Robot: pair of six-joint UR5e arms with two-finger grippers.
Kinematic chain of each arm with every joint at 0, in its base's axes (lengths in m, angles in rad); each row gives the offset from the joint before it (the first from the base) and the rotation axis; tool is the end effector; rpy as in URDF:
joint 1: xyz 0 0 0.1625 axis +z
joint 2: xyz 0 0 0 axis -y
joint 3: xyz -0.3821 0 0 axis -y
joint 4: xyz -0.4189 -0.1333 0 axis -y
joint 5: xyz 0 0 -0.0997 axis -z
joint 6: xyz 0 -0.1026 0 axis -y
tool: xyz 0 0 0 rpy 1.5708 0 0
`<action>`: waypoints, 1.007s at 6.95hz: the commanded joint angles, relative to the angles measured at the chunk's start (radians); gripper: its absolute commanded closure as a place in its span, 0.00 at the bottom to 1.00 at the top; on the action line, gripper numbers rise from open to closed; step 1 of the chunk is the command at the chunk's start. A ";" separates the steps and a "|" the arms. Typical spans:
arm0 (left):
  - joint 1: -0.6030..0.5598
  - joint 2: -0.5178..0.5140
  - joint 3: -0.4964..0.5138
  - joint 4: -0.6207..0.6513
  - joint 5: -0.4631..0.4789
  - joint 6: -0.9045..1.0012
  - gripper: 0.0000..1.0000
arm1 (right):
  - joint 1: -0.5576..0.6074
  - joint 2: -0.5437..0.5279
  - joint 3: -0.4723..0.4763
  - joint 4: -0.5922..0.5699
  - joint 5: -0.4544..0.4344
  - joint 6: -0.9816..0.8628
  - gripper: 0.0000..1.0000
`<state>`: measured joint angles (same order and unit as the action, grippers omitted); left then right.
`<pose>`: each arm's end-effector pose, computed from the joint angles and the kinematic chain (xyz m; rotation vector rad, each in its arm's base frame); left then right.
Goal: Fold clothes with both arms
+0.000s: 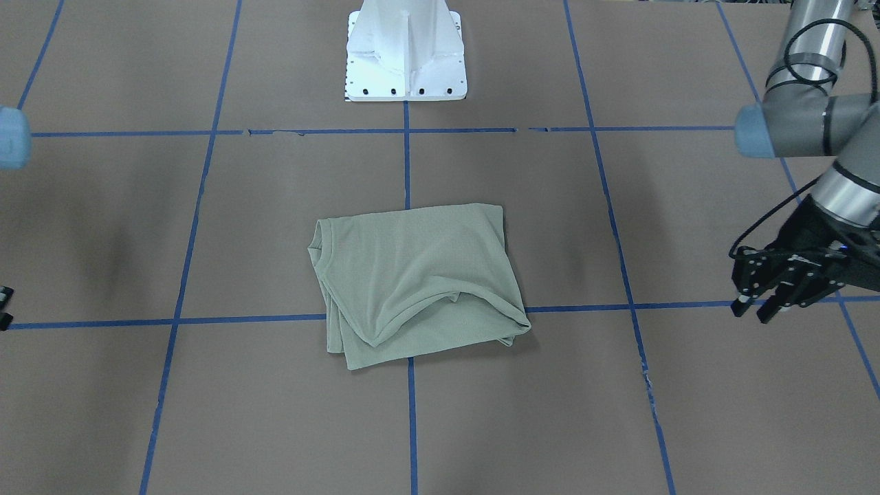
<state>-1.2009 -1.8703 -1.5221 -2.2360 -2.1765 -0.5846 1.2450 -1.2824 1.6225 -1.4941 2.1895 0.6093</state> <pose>0.1638 -0.6295 0.3959 0.5279 0.9039 0.0825 -0.1313 -0.6191 0.4251 0.0853 -0.7261 0.1419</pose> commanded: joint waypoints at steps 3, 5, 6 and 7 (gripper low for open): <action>-0.286 0.081 -0.012 0.309 -0.218 0.433 0.45 | 0.169 -0.233 0.241 -0.187 0.144 -0.249 0.00; -0.333 0.123 -0.009 0.338 -0.215 0.442 0.00 | 0.185 -0.248 0.241 -0.181 0.167 -0.256 0.00; -0.374 0.131 -0.009 0.355 -0.207 0.448 0.00 | 0.185 -0.250 0.237 -0.182 0.165 -0.297 0.00; -0.387 0.151 -0.007 0.363 -0.194 0.548 0.00 | 0.185 -0.250 0.234 -0.186 0.164 -0.327 0.00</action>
<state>-1.5603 -1.7402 -1.5307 -1.8879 -2.3829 -0.1157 1.4283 -1.5306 1.8600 -1.6771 2.3530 0.3194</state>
